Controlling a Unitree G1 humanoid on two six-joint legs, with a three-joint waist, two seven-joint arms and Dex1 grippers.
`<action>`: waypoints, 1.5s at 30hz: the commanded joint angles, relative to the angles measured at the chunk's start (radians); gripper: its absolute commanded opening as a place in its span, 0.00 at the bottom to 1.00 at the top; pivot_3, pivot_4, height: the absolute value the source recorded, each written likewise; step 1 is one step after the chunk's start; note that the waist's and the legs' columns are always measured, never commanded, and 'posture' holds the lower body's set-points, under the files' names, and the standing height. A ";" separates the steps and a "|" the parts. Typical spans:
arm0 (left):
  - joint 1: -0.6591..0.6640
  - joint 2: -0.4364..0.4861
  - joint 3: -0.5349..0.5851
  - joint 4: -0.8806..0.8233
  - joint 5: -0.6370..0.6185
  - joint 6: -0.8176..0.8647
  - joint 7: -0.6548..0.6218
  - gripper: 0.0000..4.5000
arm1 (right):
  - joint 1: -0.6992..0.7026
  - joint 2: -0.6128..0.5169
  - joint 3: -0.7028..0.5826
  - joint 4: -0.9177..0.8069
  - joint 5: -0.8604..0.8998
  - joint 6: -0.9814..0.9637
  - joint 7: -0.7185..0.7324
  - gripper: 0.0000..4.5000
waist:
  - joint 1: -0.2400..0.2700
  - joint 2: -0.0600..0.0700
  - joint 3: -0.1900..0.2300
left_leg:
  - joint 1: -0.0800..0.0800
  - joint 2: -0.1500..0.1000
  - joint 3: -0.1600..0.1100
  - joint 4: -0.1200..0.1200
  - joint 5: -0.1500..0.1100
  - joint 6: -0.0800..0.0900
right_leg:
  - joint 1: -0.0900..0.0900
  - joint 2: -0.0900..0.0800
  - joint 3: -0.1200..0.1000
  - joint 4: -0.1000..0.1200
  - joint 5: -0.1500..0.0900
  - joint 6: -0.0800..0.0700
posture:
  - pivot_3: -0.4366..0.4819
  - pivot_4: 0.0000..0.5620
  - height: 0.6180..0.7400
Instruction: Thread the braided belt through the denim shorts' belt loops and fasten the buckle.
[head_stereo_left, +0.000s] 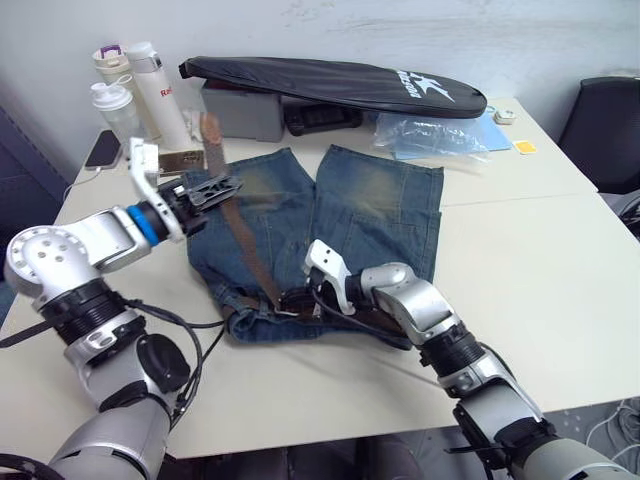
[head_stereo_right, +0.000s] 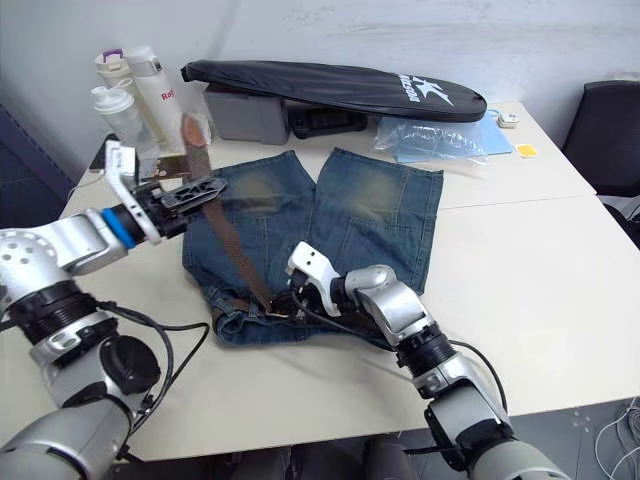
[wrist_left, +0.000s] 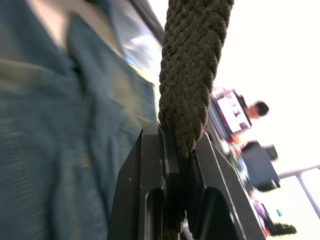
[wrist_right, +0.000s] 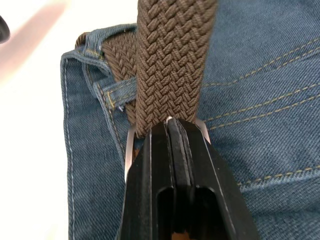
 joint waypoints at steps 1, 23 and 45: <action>-0.071 -0.011 -0.062 0.049 -0.023 -0.084 -0.045 0.00 | 0.065 -0.038 0.096 0.025 -0.049 0.101 0.009 0.01 | 0.000 0.000 0.000 | 0.000 0.000 0.000 0.000 0.000 0.000 | 0.000 0.000 0.000 0.000 0.000 0.000 | 0.48 0.27 1.00; -0.456 -0.177 -0.499 0.707 0.132 -0.530 -0.436 0.00 | 0.142 -0.037 0.148 -0.093 -0.094 0.173 -0.134 0.01 | 0.006 0.001 0.000 | -0.001 -0.001 0.001 0.001 0.000 0.000 | 0.000 0.000 0.000 -0.002 0.000 0.000 | 0.48 0.27 1.00; -0.645 -0.439 -0.537 1.120 0.356 -0.885 -0.578 0.00 | 0.192 -0.084 0.237 -0.196 -0.191 0.134 -0.110 0.01 | 0.031 0.006 -0.003 | -0.002 -0.003 0.003 0.004 0.001 0.002 | 0.000 0.000 -0.001 -0.005 0.000 0.000 | 0.48 0.27 1.00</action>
